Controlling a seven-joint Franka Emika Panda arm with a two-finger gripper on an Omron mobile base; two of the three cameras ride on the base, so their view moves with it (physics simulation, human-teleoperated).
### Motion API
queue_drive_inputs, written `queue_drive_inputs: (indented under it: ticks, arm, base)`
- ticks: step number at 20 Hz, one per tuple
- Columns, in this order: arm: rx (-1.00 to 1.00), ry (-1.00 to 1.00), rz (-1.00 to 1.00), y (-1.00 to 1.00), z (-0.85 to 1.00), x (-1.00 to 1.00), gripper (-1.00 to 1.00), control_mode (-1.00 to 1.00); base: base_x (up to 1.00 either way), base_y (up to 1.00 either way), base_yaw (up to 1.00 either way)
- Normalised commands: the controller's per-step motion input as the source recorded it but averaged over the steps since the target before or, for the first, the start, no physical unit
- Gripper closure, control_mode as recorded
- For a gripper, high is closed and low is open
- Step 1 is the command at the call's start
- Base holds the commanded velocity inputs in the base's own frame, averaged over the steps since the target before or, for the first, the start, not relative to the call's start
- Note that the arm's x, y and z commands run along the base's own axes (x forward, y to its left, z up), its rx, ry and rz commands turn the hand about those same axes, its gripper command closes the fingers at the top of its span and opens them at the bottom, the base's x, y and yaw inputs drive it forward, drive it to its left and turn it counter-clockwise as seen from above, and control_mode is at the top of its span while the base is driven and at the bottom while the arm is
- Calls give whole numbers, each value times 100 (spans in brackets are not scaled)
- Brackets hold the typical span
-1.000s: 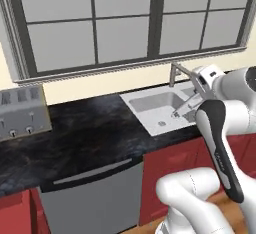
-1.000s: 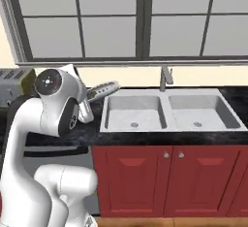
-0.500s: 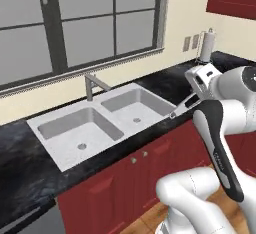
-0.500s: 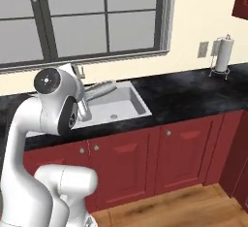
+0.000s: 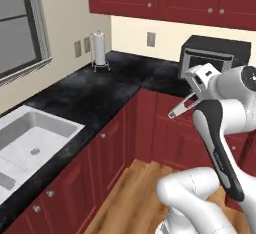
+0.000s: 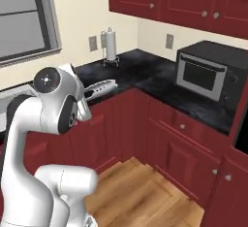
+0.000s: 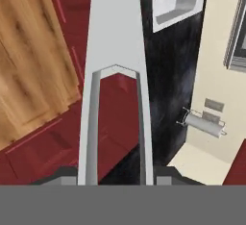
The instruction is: Take the tongs from the drawer on the left and place them on the dining counter next to the tray containing the hot dog.
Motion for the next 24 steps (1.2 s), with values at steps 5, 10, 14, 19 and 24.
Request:
queue_drive_inputs:
  ticks: [5,10,14,19,24]
  arm:
    - [0,0,0,0,0,0,100,100]
    - [0,0,0,0,0,0,100,100]
    - [0,0,0,0,0,0,100,100]
    - [0,0,0,0,0,0,100,100]
    - [0,0,0,0,0,0,100,100]
  base:
    - [-5,-71,-71]
    - [-5,-55,-57]
    - [-3,-24,-58]
    - [0,-25,-57]
    - [0,-35,-58]
